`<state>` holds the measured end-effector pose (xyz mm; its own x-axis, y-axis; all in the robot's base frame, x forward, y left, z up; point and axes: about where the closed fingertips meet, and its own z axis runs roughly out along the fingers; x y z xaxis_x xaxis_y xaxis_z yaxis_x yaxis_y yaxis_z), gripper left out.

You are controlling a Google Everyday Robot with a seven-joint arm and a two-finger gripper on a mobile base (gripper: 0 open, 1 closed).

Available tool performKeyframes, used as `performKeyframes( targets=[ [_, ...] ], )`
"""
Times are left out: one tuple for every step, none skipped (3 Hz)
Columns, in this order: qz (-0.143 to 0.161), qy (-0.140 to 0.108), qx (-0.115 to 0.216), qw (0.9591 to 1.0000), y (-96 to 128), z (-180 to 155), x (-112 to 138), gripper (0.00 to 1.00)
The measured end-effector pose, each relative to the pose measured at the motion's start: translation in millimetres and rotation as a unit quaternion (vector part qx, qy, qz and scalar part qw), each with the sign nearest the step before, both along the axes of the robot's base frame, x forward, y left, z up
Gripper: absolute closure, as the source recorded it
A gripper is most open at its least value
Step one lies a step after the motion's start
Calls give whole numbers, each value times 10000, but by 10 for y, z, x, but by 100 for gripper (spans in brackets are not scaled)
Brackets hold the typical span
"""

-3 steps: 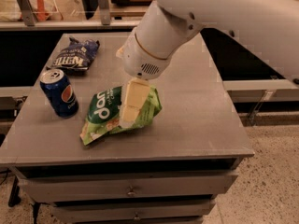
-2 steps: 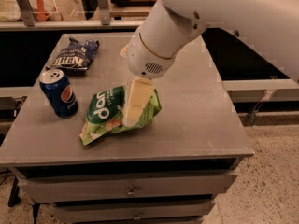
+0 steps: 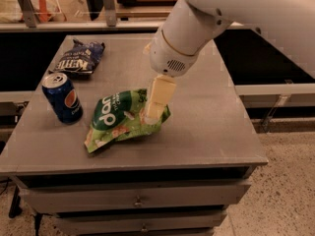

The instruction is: Move green rice chip bag near pepsi can

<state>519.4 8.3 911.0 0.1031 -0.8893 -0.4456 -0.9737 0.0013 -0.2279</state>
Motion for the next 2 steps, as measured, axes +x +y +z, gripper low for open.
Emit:
performKeyframes(
  targets=[
    [-59, 18, -143, 9999, -68, -14, 9, 0],
    [-63, 19, -157, 9999, -75, -16, 9, 0]
  ],
)
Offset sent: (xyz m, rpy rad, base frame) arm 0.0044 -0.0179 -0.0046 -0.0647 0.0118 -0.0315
